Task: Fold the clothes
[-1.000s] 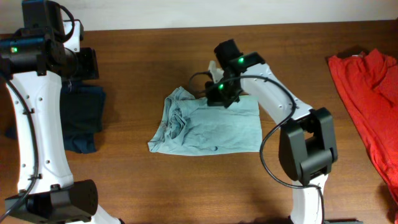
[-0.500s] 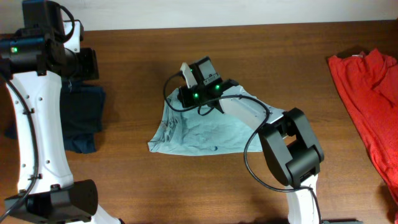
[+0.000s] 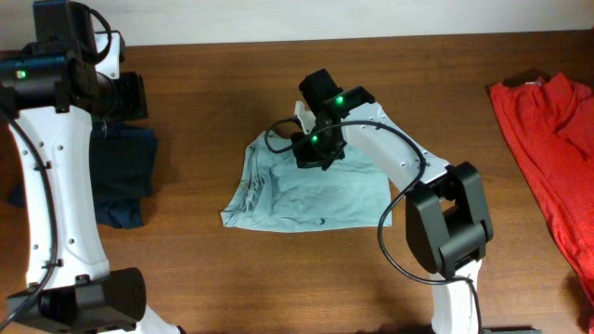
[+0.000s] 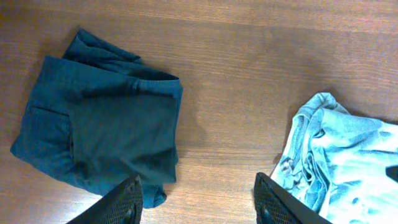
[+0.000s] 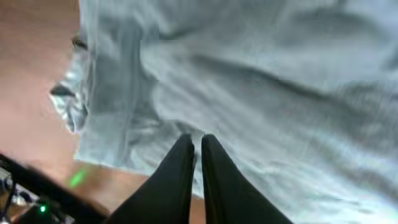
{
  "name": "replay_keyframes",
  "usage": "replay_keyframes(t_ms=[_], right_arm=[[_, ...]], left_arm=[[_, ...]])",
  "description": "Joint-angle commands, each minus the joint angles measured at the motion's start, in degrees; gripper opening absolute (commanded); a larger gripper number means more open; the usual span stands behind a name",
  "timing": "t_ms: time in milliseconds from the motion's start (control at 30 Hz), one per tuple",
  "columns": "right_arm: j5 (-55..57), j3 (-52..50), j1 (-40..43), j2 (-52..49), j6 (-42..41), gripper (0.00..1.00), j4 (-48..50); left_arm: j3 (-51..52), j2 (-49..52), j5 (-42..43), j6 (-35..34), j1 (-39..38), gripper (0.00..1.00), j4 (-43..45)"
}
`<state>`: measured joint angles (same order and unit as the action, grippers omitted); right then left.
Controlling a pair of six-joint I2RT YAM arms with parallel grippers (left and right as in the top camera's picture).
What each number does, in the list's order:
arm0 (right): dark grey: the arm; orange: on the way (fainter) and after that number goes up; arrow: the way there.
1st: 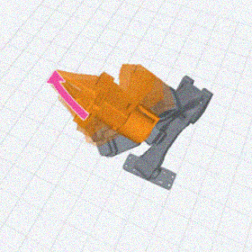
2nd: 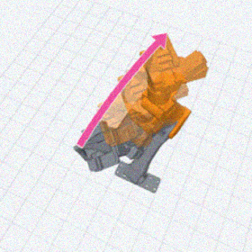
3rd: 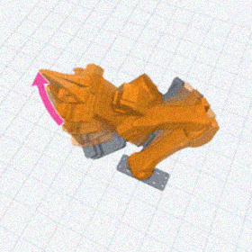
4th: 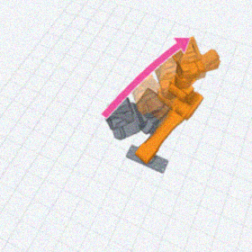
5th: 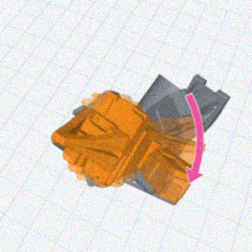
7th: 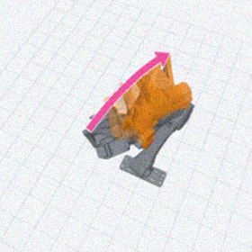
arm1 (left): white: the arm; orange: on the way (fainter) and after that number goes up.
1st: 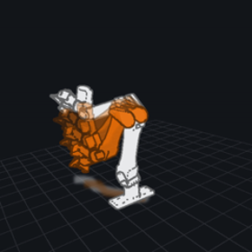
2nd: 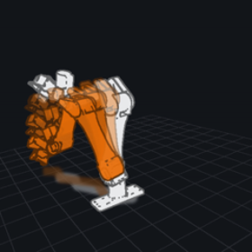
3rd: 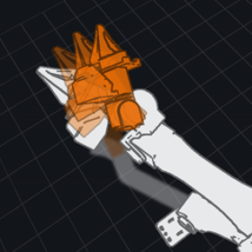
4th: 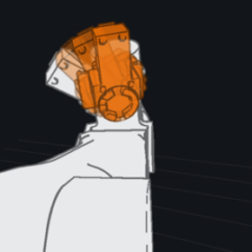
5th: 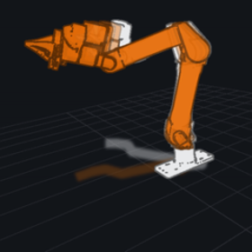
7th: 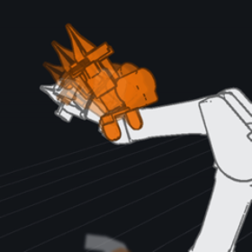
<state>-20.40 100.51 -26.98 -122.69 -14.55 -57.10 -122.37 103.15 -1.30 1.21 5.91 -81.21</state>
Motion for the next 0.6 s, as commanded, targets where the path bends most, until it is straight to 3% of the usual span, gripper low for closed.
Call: replay_keyframes(t_ms=[0,267,433,567], right_arm=[[-0.11,-0.44,-2.80,0.28,1.11,0.11,1.25],[-8.31,-3.52,-12.79,-4.90,-1.70,0.09,11.41],[-12.15,-3.02,-19.69,-4.70,5.46,0.04,13.09],[-6.67,-1.27,-19.45,-2.25,7.23,0.04,10.51]], left_arm=[[-0.85,-0.96,0.44,-0.55,0.00,0.57,0.15],[-0.83,-0.96,0.44,-0.55,0.00,0.58,-0.81],[-0.83,-0.96,0.44,-0.57,0.00,0.57,-1.01],[-0.83,-0.96,0.48,-0.57,-0.02,0.58,-1.95]])
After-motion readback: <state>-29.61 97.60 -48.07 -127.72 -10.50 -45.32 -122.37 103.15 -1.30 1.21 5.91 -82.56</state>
